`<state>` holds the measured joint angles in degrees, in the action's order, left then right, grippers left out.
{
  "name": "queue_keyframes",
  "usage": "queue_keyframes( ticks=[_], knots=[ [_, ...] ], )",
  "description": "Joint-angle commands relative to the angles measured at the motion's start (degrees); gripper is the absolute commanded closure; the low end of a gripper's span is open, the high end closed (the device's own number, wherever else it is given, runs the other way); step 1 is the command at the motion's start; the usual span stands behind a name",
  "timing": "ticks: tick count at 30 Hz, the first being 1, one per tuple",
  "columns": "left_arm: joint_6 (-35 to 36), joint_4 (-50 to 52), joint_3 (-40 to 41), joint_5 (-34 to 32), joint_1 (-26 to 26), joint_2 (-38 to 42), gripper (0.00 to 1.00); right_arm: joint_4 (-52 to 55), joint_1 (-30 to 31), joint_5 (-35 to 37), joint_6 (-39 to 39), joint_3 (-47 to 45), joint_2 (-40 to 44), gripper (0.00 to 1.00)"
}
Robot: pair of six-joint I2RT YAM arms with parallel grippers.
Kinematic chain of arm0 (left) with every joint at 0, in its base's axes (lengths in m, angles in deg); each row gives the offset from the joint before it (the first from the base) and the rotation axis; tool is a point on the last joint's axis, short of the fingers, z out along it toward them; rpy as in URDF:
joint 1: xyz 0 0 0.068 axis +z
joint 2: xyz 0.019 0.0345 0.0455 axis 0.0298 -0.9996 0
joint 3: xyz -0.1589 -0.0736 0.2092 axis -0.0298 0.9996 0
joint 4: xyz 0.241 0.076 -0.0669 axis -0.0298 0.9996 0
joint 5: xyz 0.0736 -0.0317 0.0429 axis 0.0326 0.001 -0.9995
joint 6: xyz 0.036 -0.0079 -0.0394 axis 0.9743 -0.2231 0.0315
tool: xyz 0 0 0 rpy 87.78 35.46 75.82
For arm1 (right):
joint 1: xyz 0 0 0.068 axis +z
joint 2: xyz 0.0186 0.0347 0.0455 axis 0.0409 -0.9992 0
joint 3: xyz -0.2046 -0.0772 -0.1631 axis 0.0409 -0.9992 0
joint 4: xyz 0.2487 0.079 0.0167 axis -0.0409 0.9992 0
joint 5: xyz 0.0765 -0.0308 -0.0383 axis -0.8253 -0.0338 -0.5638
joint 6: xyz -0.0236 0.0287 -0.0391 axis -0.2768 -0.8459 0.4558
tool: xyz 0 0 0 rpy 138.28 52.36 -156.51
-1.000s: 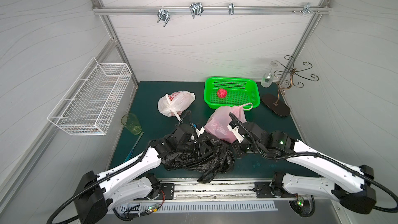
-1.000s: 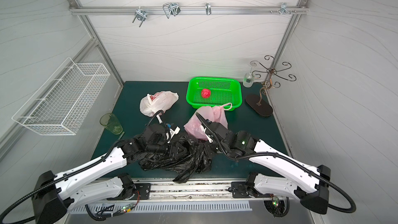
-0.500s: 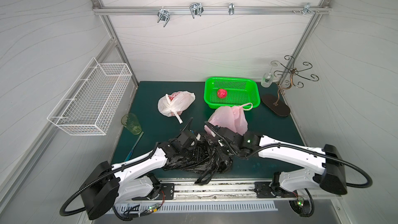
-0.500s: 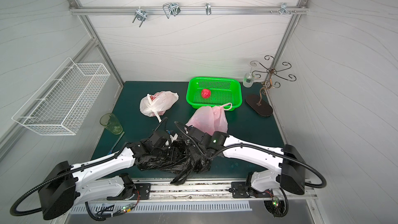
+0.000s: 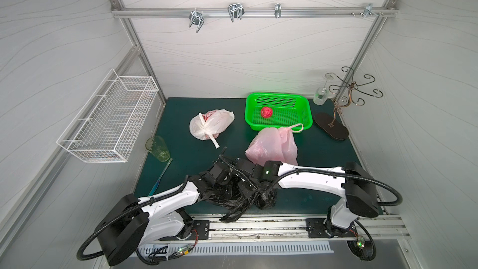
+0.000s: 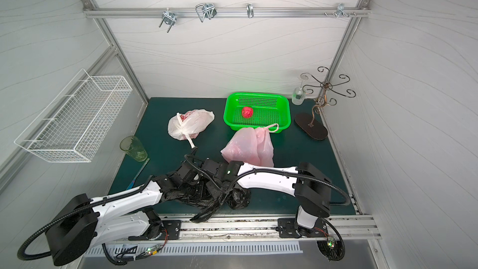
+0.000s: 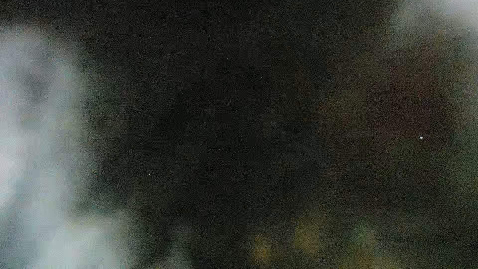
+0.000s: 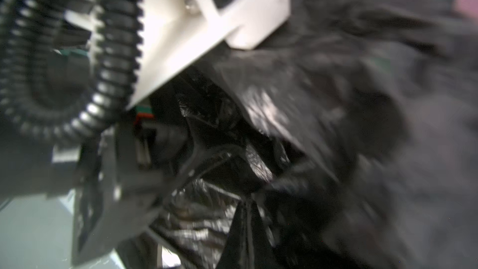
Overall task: Untie the knot of a plastic bag & take out the apple
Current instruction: Adjust the plastic bag at the center of the board.
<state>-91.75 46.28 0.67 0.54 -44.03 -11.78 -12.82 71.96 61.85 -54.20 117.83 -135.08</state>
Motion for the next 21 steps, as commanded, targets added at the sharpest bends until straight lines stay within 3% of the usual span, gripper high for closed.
queue_keyframes(
  ticks=[1, 5, 9, 17, 21],
  knots=[
    [-0.1, -2.8, 0.6, -0.5, 0.4, 0.6, 0.63, 2.1, 1.1, 0.2, -1.6, 2.0, -2.5, 1.00],
    [-0.1, -2.9, 1.1, -0.6, 0.7, 0.9, 0.63, 12.4, 0.5, 10.4, -2.6, 0.5, -2.0, 1.00],
    [-0.1, -3.8, 2.0, -0.1, 1.3, 1.1, 0.63, 20.7, -2.7, 18.2, -2.8, -4.7, 4.6, 1.00],
    [-0.3, -4.7, 3.9, 1.6, 4.0, 2.4, 0.65, 28.6, -12.7, 20.3, -0.7, -13.9, 20.8, 1.00],
    [-0.6, -4.6, 2.5, 3.9, 4.2, 3.4, 0.65, 29.6, -14.2, 19.5, -0.4, -12.0, 26.0, 1.00]
  ],
)
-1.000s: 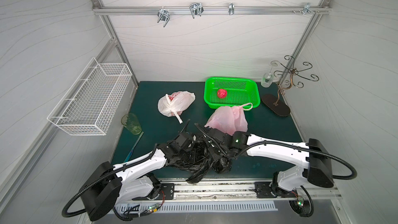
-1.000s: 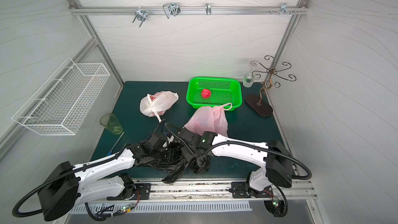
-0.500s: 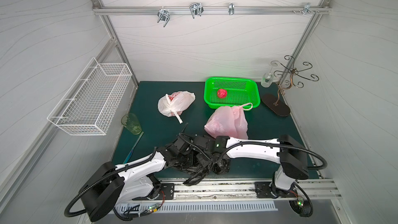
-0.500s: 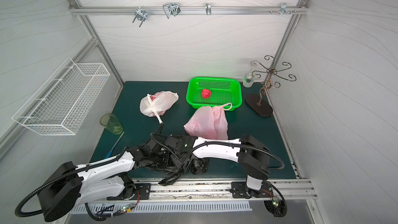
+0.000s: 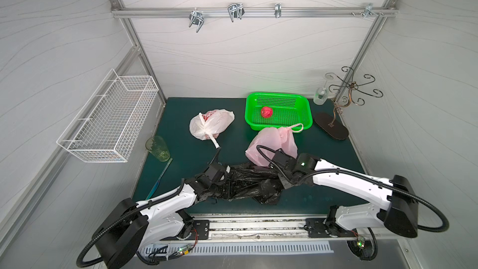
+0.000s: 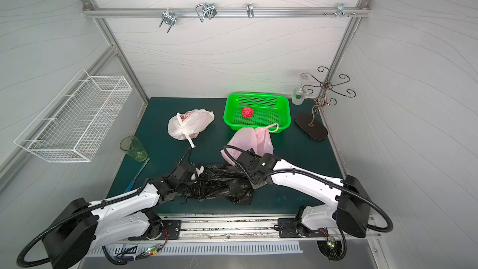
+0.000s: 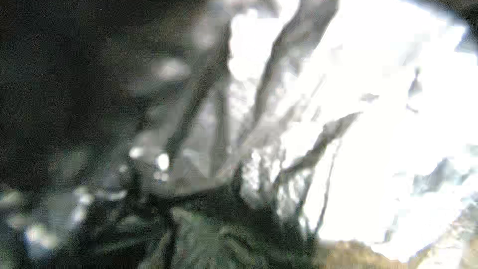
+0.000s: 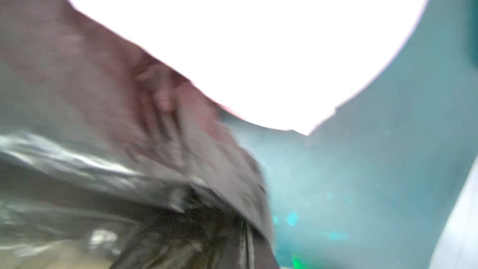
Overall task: Untie the knot of a plastic bag & take out the apple
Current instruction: Adjust the plastic bag at the center of the board.
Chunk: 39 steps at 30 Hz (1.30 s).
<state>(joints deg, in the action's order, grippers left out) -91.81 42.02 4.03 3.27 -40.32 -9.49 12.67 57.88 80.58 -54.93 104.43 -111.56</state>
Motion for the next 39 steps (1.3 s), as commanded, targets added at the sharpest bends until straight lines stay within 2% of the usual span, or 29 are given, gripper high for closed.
queue_keyframes(
  ticks=[1, 4, 8, 10, 14, 17, 19, 23, 26, 31, 35, 39],
  knots=[
    [-0.6, 0.3, -1.6, 1.8, 0.4, 1.9, 0.65, 4.0, 0.2, -0.2, 0.5, 2.7, 3.4, 1.00],
    [-1.2, 3.8, -5.4, 3.5, 0.3, 5.8, 0.60, 3.0, 2.9, -1.4, 1.1, 7.9, 5.3, 1.00],
    [-1.1, 11.1, -12.5, 4.0, 0.3, 11.3, 0.44, 0.3, 9.0, -1.8, 4.4, 16.4, 4.7, 0.99],
    [-0.5, 14.4, -16.7, 4.3, 0.2, 13.0, 0.40, -2.2, 11.0, -5.3, 6.7, 20.2, 3.0, 0.97],
    [1.6, 20.2, -23.9, 4.0, 0.3, 14.4, 0.39, -6.8, 12.0, -18.1, 8.6, 24.3, -3.7, 0.94],
    [4.0, 24.7, -26.9, 1.8, 0.4, 13.9, 0.40, -9.2, 12.2, -20.5, 7.0, 22.5, -8.4, 0.96],
    [4.8, 27.0, -27.3, -0.2, 0.6, 14.0, 0.43, -12.7, 12.0, -18.7, 5.6, 18.8, -9.8, 1.00],
    [5.5, 29.8, -25.8, -3.7, 2.0, 15.0, 0.48, -19.8, 10.7, -15.8, 5.4, 14.0, -14.0, 1.00],
    [5.4, 28.0, -22.7, -0.4, 4.2, 15.3, 0.49, -20.4, 10.7, -14.1, 5.9, 14.6, -19.4, 1.00],
    [3.3, 22.0, -19.0, 5.2, 4.5, 12.8, 0.48, -20.5, 10.9, -11.5, 5.2, 12.0, -24.7, 1.00],
    [2.6, 19.5, -17.9, 6.6, 4.4, 11.3, 0.48, -19.5, 12.6, -15.1, 2.4, 5.7, -21.8, 1.00],
    [0.6, 14.2, -15.0, 9.1, 4.3, 10.0, 0.48, -20.6, 14.4, -23.6, -1.6, -1.2, -13.9, 1.00]
  ],
)
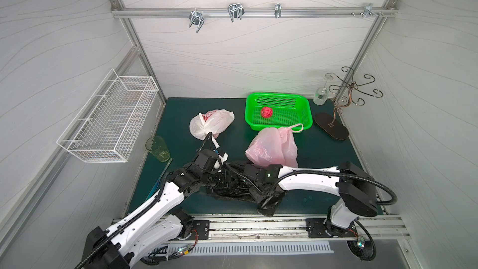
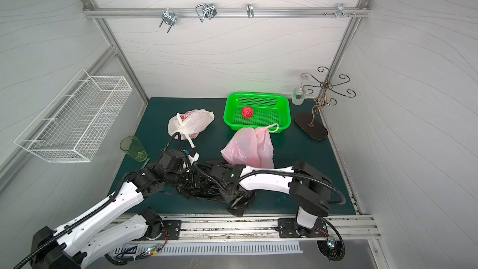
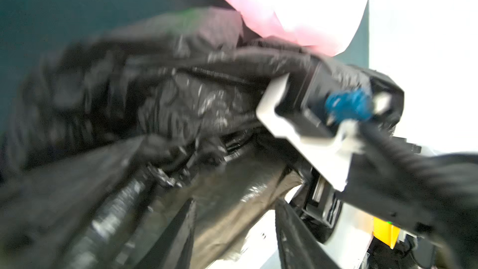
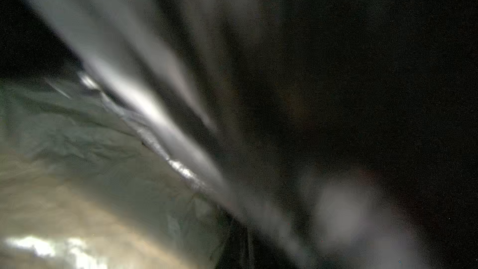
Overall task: Untie the knot of a plastic bag & take out the apple
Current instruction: Adjust the plastic bag at the center of the board.
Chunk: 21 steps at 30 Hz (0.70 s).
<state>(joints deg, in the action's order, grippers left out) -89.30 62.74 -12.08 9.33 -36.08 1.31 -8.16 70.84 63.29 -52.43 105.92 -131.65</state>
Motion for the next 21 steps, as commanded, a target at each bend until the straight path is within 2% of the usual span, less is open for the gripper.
queue_keyframes(
  ticks=[1, 4, 9, 13, 21],
  knots=[
    [-2.9, -8.5, 2.0, 4.0, 0.1, -1.3, 0.49, -0.4, 1.6, -8.2, -4.8, -3.8, 8.0, 0.99],
    [-6.0, -14.6, 4.8, 6.6, -0.1, -3.2, 0.49, -1.5, 1.3, -12.0, -6.6, -5.8, 12.7, 0.88],
    [-6.5, -15.6, 5.8, 6.2, -1.4, -3.2, 0.49, 0.1, -3.1, -12.4, -5.3, -2.9, 17.3, 0.66],
    [-6.9, -15.5, 5.9, 6.1, -1.7, -2.0, 0.49, 0.6, -6.7, -14.9, -1.7, 1.3, 13.2, 0.64],
    [-9.2, -16.0, 3.9, 7.1, -3.7, 2.1, 0.50, -0.6, -7.7, -16.9, 2.3, 4.9, 2.1, 0.68]
  ],
)
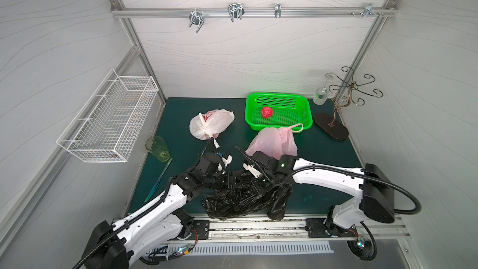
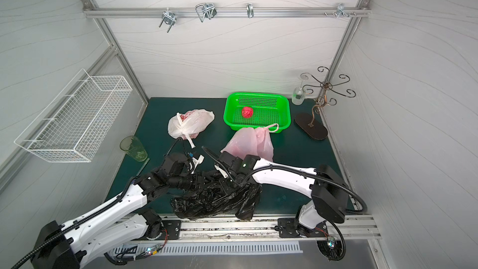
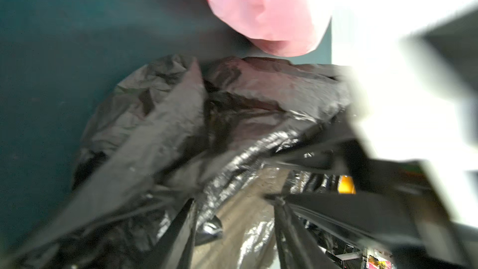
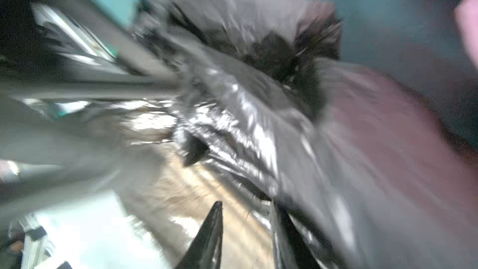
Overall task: Untie the knot of a plastic bag & take out the apple
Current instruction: Adjust the plastic bag at the center of the board.
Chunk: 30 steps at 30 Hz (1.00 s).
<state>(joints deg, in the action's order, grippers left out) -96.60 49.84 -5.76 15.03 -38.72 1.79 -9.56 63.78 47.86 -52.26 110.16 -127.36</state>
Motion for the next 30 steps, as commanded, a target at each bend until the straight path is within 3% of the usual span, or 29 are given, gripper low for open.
queue_keyframes(
  ticks=[1, 7, 10, 15, 18, 26, 30],
  knots=[
    [-2.0, -3.1, -2.7, 1.5, -1.8, 1.9, 0.50, 0.7, -0.9, -1.5, 2.7, 0.5, -2.4, 0.68],
    [-1.4, -3.0, -2.6, 1.1, -9.6, 1.1, 0.57, 0.9, -1.2, -3.5, 3.5, 0.8, -0.8, 0.63],
    [-1.5, -2.3, 0.3, -0.7, -12.0, -0.5, 0.63, 1.1, -1.2, -3.9, 3.7, 0.6, -1.2, 0.56],
    [1.3, 0.1, 4.8, -7.6, -12.9, -2.5, 0.64, 2.3, -2.2, 1.5, 3.2, 0.4, -3.9, 0.40],
    [3.9, -0.9, 5.8, -10.8, -12.9, -7.6, 0.64, 4.2, -3.4, 6.8, 3.6, 0.9, -5.3, 0.33],
    [4.0, -9.9, 5.8, -10.8, -12.8, -20.7, 0.66, 11.0, -4.2, 20.4, 5.5, 1.8, -3.5, 0.05],
    [4.5, -9.7, 5.9, -11.7, -12.8, -20.6, 0.66, 11.7, -5.2, 21.6, 6.2, 1.4, -0.9, 0.01]
  ],
)
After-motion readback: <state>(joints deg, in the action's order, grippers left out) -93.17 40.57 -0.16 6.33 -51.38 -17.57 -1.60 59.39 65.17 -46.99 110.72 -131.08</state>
